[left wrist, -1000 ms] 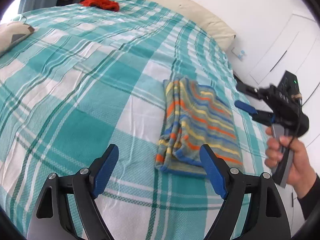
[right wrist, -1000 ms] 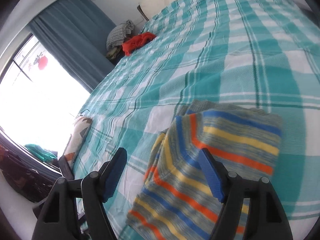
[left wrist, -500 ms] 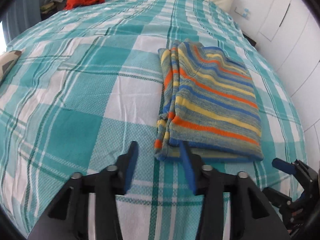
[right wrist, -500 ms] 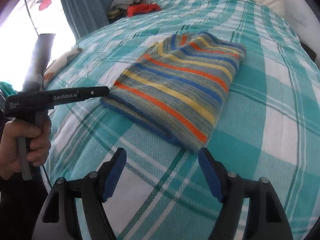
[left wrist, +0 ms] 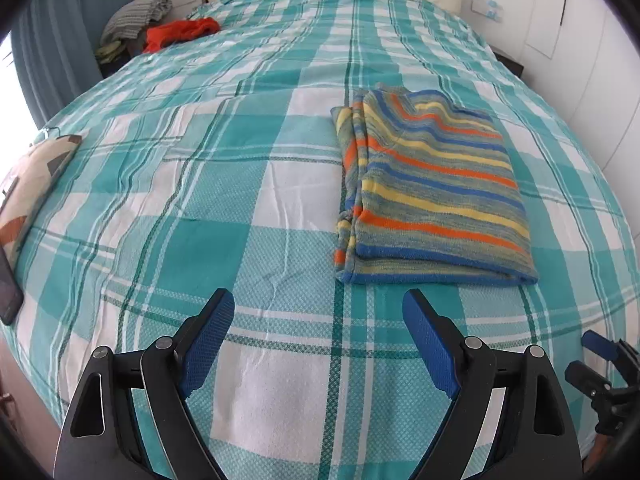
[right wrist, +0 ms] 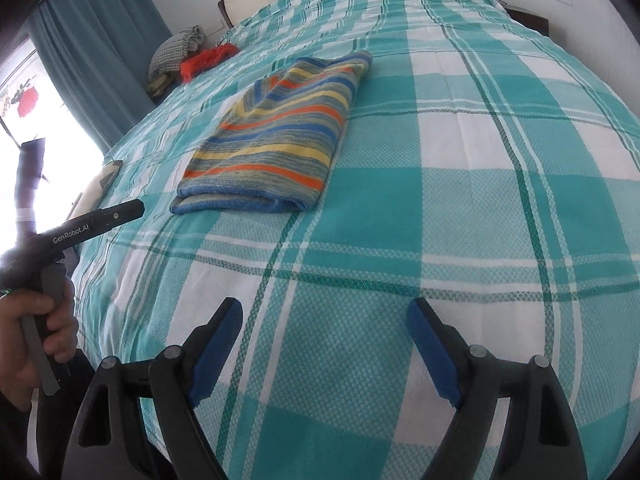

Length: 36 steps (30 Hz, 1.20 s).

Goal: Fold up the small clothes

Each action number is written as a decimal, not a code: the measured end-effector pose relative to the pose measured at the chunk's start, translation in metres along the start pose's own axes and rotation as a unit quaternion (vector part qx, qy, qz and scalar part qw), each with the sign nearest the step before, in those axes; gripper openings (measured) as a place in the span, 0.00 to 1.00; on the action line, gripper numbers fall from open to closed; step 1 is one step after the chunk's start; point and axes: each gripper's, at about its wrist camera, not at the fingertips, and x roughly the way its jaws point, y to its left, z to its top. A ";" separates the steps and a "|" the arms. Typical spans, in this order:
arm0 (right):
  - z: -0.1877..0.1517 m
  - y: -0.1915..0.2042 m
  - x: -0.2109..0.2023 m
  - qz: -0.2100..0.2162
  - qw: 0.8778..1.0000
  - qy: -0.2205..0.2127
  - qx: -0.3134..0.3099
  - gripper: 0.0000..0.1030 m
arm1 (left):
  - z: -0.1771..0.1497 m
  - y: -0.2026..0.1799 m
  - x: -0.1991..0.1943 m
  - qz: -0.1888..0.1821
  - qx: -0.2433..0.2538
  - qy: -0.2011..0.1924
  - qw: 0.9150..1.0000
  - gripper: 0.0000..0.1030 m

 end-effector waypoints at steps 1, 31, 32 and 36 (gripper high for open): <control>-0.001 0.000 0.000 -0.001 1.000 0.000 0.000 0.81 | 0.000 -0.001 0.001 0.002 0.002 0.002 1.000 0.85; 0.170 -0.017 0.140 0.148 0.986 0.018 0.073 0.67 | 0.115 -0.021 0.138 -0.187 0.008 0.087 0.979 0.73; 0.171 -0.006 0.149 0.110 0.993 0.020 0.047 0.48 | 0.115 -0.030 0.140 -0.200 0.021 0.093 0.975 0.23; 0.172 0.024 0.143 0.040 0.999 0.002 -0.020 0.29 | 0.119 -0.042 0.123 -0.191 0.026 0.081 0.978 0.16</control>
